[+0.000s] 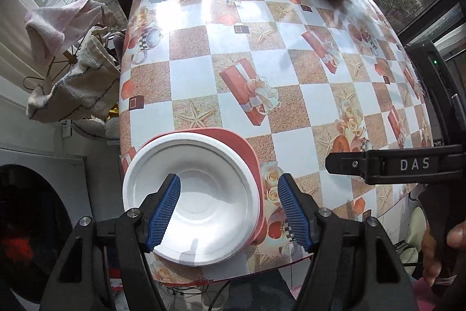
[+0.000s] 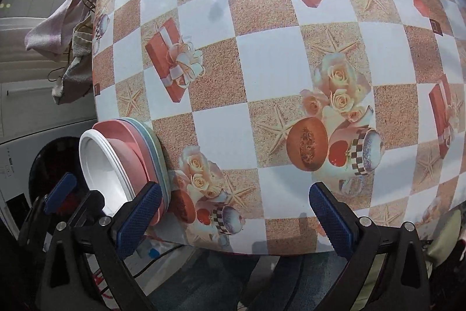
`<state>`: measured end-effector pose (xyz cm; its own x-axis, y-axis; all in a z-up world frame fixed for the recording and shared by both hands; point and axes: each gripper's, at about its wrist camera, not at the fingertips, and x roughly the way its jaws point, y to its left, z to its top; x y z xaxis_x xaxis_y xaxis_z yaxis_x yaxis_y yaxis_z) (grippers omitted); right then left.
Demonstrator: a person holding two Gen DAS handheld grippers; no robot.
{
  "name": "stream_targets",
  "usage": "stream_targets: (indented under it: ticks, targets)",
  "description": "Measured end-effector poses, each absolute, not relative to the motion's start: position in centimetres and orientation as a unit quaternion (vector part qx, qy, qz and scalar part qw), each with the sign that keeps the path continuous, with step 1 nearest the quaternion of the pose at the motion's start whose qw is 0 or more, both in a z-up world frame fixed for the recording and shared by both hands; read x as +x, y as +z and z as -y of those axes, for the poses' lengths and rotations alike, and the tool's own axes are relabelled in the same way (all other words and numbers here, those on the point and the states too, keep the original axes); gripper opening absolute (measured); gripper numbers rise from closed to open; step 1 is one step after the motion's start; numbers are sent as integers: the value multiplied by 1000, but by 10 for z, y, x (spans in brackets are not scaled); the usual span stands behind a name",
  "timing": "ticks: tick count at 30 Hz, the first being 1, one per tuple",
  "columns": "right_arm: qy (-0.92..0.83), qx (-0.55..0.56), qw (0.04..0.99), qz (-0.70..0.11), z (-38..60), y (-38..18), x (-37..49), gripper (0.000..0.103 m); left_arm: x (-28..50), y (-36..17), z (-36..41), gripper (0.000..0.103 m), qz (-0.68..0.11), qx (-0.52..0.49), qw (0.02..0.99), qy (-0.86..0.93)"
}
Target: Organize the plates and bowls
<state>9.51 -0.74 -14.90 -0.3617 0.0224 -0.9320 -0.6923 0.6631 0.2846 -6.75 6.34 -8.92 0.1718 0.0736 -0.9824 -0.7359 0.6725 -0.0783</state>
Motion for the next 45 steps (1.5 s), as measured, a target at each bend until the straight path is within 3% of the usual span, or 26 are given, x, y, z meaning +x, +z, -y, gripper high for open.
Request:
stream_targets:
  ticks: [7, 12, 17, 18, 21, 22, 38, 45]
  targets:
    - [312, -168, 550, -756, 54, -144, 125, 102, -8, -98, -35, 73, -616, -226, 726, 205]
    - [320, -149, 571, -741, 68, -130, 136, 102, -4, -100, -48, 73, -624, -246, 712, 208]
    - [351, -175, 592, -704, 56, -109, 129, 102, -23, -61, -61, 73, -577, -191, 756, 243]
    - [365, -183, 595, -692, 49, -101, 126, 102, -29, -46, -61, 75, -561, -171, 771, 248]
    - [413, -218, 596, -654, 24, -76, 106, 102, -46, -16, -58, 102, -548, -109, 788, 259]
    - [431, -233, 590, -641, 14, -69, 95, 102, -51, -13, -58, 103, -555, -99, 786, 253]
    - [533, -383, 513, -553, -50, -45, 1, 102, -134, -30, -54, 103, -585, -235, 730, 263]
    - [521, -405, 490, -570, -49, -61, -6, 102, -133, -43, -41, 103, -589, -260, 716, 270]
